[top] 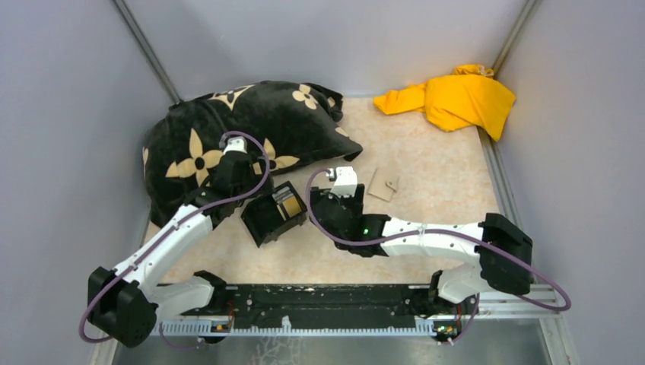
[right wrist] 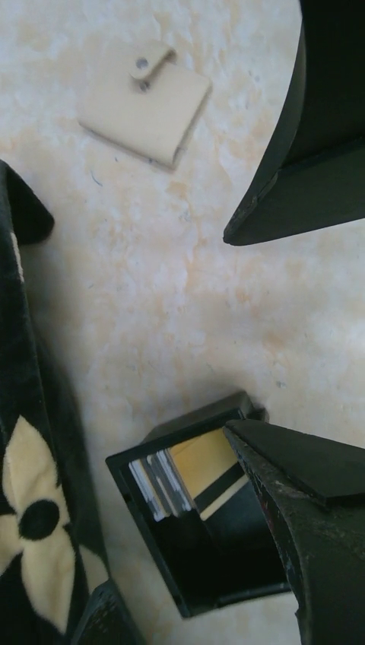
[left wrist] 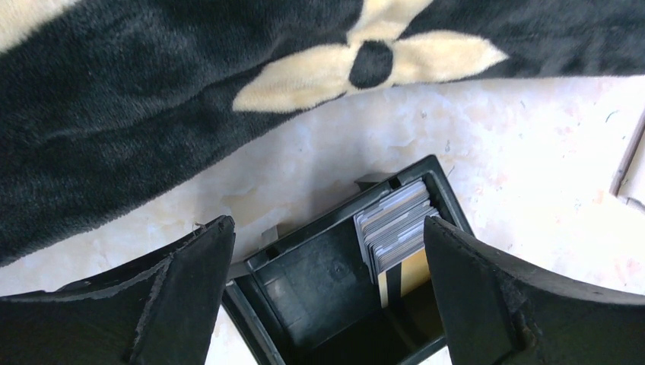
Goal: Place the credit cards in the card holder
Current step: Adjust the storage box at the center of the board.
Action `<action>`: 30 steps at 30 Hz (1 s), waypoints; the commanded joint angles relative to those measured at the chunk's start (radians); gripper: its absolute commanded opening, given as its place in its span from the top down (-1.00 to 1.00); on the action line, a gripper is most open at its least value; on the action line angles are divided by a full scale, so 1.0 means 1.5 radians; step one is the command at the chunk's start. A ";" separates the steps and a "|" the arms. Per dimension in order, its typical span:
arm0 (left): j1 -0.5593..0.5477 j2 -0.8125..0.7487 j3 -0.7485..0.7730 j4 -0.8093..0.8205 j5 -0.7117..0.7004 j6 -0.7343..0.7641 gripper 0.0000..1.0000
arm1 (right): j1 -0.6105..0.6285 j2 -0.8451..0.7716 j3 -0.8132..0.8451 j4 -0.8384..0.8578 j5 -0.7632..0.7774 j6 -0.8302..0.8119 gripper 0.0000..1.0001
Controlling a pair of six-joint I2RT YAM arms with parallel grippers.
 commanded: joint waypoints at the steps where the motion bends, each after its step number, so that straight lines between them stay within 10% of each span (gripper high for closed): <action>1: 0.007 -0.011 0.018 -0.047 0.031 0.005 -0.98 | 0.011 0.008 0.037 -0.030 -0.023 0.217 -0.64; 10: 0.010 -0.030 0.027 -0.086 0.055 -0.009 -0.98 | 0.029 0.096 0.143 -0.170 -0.067 0.466 -0.55; 30: 0.010 -0.059 0.008 -0.084 0.058 -0.007 -0.98 | 0.050 0.284 0.284 -0.222 -0.157 0.557 -0.36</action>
